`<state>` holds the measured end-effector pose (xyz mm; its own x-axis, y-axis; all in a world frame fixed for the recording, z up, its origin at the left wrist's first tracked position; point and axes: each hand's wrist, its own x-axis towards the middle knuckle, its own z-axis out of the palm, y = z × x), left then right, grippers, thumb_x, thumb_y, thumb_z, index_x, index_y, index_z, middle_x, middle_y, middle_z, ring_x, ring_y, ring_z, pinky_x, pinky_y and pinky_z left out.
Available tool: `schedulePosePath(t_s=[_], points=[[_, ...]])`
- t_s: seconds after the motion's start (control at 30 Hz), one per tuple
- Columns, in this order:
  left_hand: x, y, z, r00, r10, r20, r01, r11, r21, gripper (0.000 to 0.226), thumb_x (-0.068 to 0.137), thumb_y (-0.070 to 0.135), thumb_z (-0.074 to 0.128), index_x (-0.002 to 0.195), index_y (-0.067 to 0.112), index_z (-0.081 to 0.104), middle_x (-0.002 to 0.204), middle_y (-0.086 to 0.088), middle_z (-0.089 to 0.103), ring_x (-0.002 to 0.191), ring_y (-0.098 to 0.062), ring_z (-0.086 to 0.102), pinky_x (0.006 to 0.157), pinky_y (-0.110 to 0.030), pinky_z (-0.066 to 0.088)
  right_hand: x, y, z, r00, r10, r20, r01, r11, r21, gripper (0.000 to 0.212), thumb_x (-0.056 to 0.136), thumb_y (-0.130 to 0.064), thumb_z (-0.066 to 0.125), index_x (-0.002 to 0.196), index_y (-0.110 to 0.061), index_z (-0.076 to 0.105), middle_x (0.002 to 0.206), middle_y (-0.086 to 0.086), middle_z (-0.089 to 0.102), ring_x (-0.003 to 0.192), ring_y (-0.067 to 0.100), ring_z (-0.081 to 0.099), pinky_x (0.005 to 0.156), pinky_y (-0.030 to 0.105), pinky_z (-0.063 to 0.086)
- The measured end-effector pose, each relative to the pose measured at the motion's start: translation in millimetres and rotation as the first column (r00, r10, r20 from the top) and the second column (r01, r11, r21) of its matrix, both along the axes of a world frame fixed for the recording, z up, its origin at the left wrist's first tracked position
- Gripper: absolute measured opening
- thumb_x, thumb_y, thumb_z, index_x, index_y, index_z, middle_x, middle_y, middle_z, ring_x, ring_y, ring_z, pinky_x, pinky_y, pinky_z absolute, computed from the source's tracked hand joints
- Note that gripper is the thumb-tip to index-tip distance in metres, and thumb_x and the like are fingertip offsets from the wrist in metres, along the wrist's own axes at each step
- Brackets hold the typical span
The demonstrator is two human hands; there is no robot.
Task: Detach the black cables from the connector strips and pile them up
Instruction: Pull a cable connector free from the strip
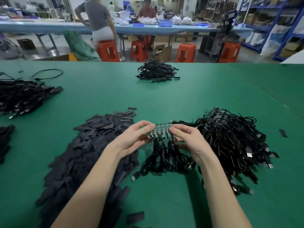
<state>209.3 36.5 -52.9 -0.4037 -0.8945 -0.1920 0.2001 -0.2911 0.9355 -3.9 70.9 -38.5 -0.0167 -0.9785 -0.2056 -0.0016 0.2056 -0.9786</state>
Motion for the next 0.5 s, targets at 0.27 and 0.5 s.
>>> schedulePosePath(t_s=[0.27, 0.5], points=[[-24, 4, -13, 0.995, -0.039, -0.095, 0.043, 0.998, 0.042, 0.043, 0.074, 0.018, 0.086, 0.113, 0.004, 0.074, 0.117, -0.021, 0.071, 0.101, -0.027, 0.070, 0.091, -0.039, 0.056, 3, 1, 0, 0.979, 0.080, 0.189, -0.094, 0.994, 0.062, 0.029, 0.081, -0.025, 0.081, 0.105, -0.011, 0.073, 0.078, -0.008, 0.070, 0.061, 0.007, 0.062, 0.052, 0.017, 0.047], [-24, 6, -11, 0.990, -0.077, -0.120, 0.084, 0.995, 0.053, 0.046, 0.068, 0.020, 0.090, 0.110, 0.006, 0.076, 0.113, -0.017, 0.072, 0.103, -0.027, 0.067, 0.104, -0.043, 0.050, 0, 0, 9, 0.973, 0.153, 0.171, -0.165, 0.985, 0.055, 0.022, 0.068, -0.028, 0.084, 0.084, -0.015, 0.079, 0.076, -0.003, 0.071, 0.062, 0.006, 0.064, 0.053, 0.016, 0.051]])
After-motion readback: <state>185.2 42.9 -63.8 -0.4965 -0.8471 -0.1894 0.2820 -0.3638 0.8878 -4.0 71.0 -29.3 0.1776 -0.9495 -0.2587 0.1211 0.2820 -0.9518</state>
